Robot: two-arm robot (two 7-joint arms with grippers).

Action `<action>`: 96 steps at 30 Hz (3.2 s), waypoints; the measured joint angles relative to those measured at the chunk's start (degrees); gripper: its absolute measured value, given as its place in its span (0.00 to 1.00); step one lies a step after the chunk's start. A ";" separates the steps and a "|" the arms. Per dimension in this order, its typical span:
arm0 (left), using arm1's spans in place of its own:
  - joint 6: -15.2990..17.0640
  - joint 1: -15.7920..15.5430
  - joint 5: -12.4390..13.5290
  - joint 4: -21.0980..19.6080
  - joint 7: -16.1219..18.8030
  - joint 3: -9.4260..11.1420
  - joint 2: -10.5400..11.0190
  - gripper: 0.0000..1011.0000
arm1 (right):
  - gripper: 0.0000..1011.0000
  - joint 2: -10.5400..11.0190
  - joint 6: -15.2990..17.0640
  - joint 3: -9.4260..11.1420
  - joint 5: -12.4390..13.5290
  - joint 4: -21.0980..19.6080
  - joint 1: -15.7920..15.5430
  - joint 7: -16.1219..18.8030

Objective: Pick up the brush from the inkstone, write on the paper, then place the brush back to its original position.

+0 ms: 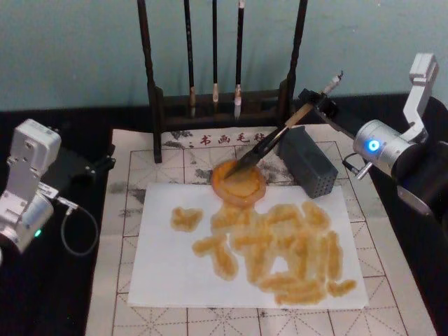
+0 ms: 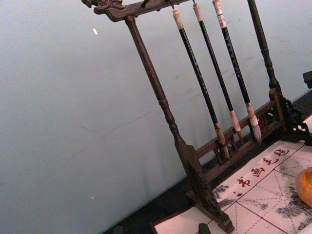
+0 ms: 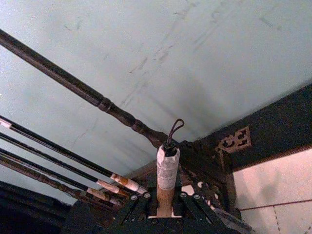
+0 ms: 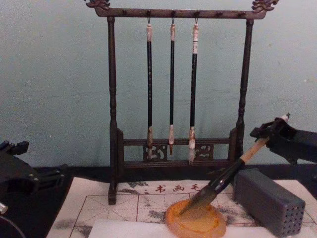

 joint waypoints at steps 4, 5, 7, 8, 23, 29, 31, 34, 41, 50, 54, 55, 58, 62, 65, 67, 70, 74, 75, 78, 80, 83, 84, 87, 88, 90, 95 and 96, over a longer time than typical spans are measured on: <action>0.00 0.00 0.00 0.00 0.00 0.00 0.00 0.99 | 0.18 0.34 -0.66 -0.69 -0.18 -0.21 0.25 0.14; 0.00 0.00 0.00 0.00 0.00 0.00 0.00 0.99 | 0.18 0.53 -1.04 -1.15 -0.58 -0.36 0.36 0.15; 0.00 0.00 0.00 0.00 0.00 0.00 0.00 0.99 | 0.18 0.70 -1.37 -1.59 -1.08 -0.46 0.47 0.14; 0.00 0.00 0.00 0.00 0.00 0.00 0.00 0.99 | 0.18 0.84 -1.65 -1.99 -1.59 -0.48 0.62 0.12; 0.00 0.00 0.00 0.00 0.00 0.00 0.00 0.99 | 0.18 0.75 -3.74 -2.64 -4.69 -0.55 1.25 -0.44; 0.00 0.00 0.00 0.00 0.00 0.00 0.00 0.99 | 0.18 0.74 -4.57 -2.42 -6.37 -0.88 1.27 -0.83; 0.00 0.00 0.00 0.00 0.00 0.00 0.00 0.99 | 0.18 0.73 -4.84 -2.22 -6.96 -1.16 1.20 -0.97; 0.00 0.00 0.01 0.00 0.00 0.00 0.00 0.99 | 0.18 0.73 -5.16 -2.02 -7.55 -1.49 1.06 -1.14; 0.00 0.00 0.00 0.00 0.00 0.00 0.00 0.99 | 0.18 0.89 -6.71 -1.62 -10.11 -3.02 0.39 -1.54; 0.00 0.00 0.00 0.00 0.00 0.00 0.00 0.99 | 0.18 1.18 -8.36 -1.25 -13.31 -5.22 -0.51 -1.79; 0.00 0.00 0.00 0.00 0.00 0.00 0.00 0.99 | 0.18 1.38 -9.11 -1.11 -14.65 -6.52 -0.99 -1.83; 0.00 0.00 0.00 0.00 0.00 0.00 0.00 0.99 | 0.18 1.43 -9.26 -1.09 -14.93 -6.83 -1.10 -1.83; 0.00 0.00 0.00 0.00 0.00 0.00 0.00 0.99 | 0.18 1.64 -9.81 -1.01 -16.01 -8.09 -1.56 -1.74; 0.00 0.00 0.00 0.00 0.00 0.00 0.00 0.99 | 0.18 1.90 -10.10 -0.92 -16.99 -9.59 -2.18 -1.14; 0.00 0.00 0.00 0.00 0.00 0.00 0.00 0.99 | 0.18 2.16 -10.11 -0.85 -17.52 -11.04 -2.71 -0.13; 0.00 0.01 0.01 0.00 0.00 0.00 0.00 0.99 | 0.18 2.37 -10.05 -0.85 -17.88 -12.18 -3.12 0.76; 0.00 0.00 0.00 0.00 0.00 0.00 0.00 0.99 | 0.18 2.70 -9.66 -0.90 -18.20 -13.88 -3.76 2.11; 0.00 0.00 0.01 0.00 0.00 0.00 0.00 0.99 | 0.18 3.03 -8.80 -0.94 -18.29 -15.92 -4.75 3.75; 0.00 0.00 0.00 0.00 0.00 0.00 0.00 0.99 | 0.18 3.07 -8.64 -0.94 -18.26 -16.27 -4.96 4.07; 0.00 0.00 0.00 0.00 0.00 0.00 0.00 0.99 | 0.18 3.23 -8.24 -1.07 -18.07 -17.39 -5.59 5.24; 0.00 0.00 0.00 0.00 0.00 0.00 0.00 0.99 | 0.18 3.46 -8.00 -1.43 -17.92 -17.99 -5.88 6.49; 0.00 0.00 0.01 0.00 0.00 0.00 0.00 0.99 | 0.18 4.00 -7.85 -2.39 -17.95 -18.37 -5.95 8.84; 0.00 0.00 0.00 0.00 0.00 0.00 0.00 0.99 | 0.18 4.17 -7.82 -2.67 -17.98 -18.44 -5.92 9.53; 0.00 0.00 0.01 0.00 0.00 0.00 0.00 0.99 | 0.18 4.93 -7.80 -3.98 -18.39 -18.63 -5.47 12.56; 0.00 0.00 0.00 0.00 0.00 0.00 0.00 0.99 | 0.18 5.11 -7.84 -4.32 -18.53 -18.67 -5.31 13.32; 0.00 0.00 0.00 0.00 0.00 0.00 0.00 0.99 | 0.18 5.58 -8.05 -5.28 -18.97 -18.80 -4.86 15.45; 0.00 0.00 0.00 0.00 0.00 0.00 0.00 0.99 | 0.18 6.09 -8.99 -7.62 -19.94 -18.88 -3.86 19.91; 0.00 0.00 0.00 0.00 0.00 0.00 0.00 0.99 | 0.18 6.11 -9.15 -7.90 -20.10 -18.88 -3.77 20.37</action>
